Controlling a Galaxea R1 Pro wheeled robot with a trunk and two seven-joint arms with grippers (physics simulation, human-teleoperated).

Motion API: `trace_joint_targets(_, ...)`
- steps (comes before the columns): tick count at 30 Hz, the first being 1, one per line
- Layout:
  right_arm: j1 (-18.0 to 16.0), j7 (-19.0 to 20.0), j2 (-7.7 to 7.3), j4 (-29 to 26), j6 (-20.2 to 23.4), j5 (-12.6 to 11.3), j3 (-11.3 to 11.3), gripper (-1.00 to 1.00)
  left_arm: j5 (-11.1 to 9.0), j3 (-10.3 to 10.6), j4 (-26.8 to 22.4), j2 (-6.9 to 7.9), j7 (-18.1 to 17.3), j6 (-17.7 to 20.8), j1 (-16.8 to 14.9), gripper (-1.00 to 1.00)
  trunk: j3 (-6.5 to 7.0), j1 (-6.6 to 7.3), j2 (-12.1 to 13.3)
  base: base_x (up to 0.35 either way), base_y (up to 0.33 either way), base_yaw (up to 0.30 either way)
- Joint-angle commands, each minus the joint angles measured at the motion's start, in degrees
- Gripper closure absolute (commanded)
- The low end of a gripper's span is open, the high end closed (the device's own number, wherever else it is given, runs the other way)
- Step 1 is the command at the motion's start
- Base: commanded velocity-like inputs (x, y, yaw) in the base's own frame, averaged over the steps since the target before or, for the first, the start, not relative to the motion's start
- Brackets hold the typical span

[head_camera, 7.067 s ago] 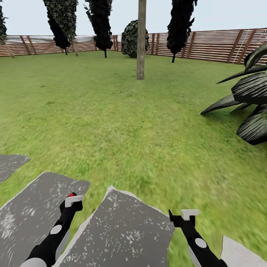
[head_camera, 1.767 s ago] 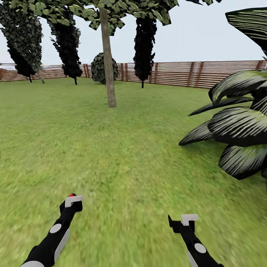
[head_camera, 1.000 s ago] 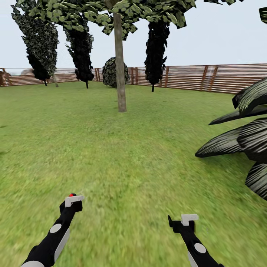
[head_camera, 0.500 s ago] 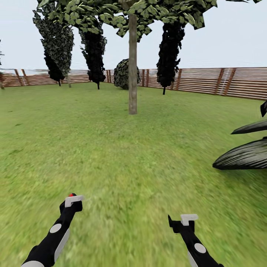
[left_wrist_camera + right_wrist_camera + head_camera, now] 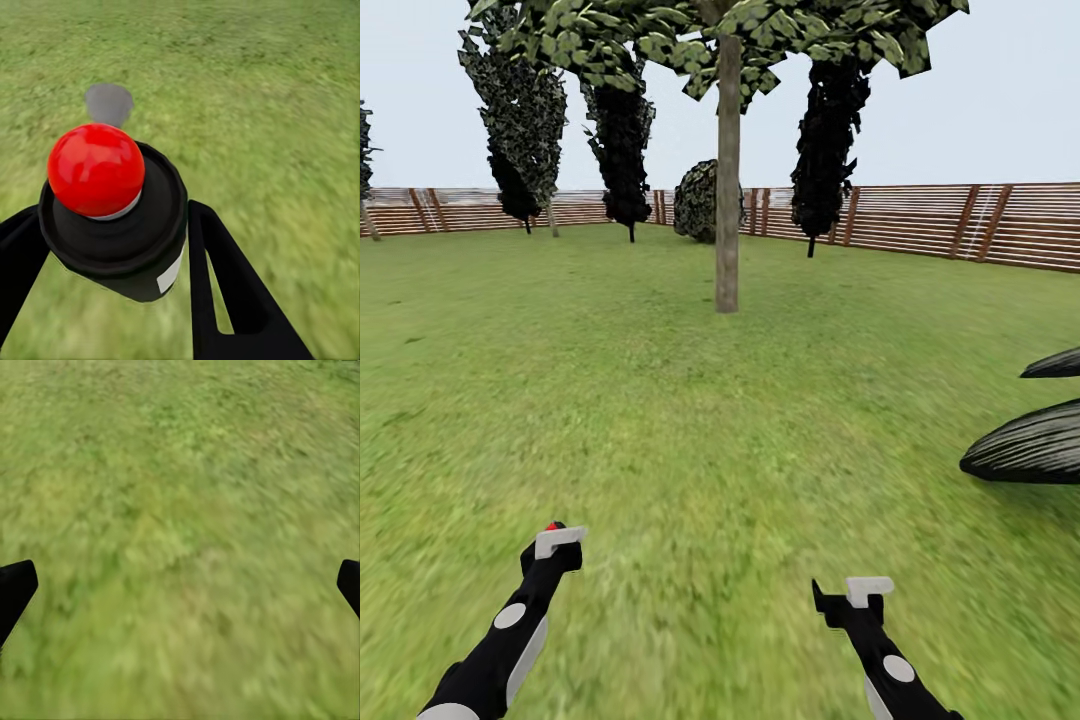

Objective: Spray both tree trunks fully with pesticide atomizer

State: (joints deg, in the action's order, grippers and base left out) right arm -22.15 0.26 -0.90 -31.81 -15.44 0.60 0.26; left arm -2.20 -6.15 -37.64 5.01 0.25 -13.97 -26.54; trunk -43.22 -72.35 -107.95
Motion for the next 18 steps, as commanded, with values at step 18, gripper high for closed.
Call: trace_joint_targets(18,0.0,0.0,0.02,0.1,0.0,0.0,0.0,-1.00,0.0,0.1,-0.1,0.00,0.0,0.0,0.0,1.00,0.00,0.00,0.0,0.308,0.100,0.000)
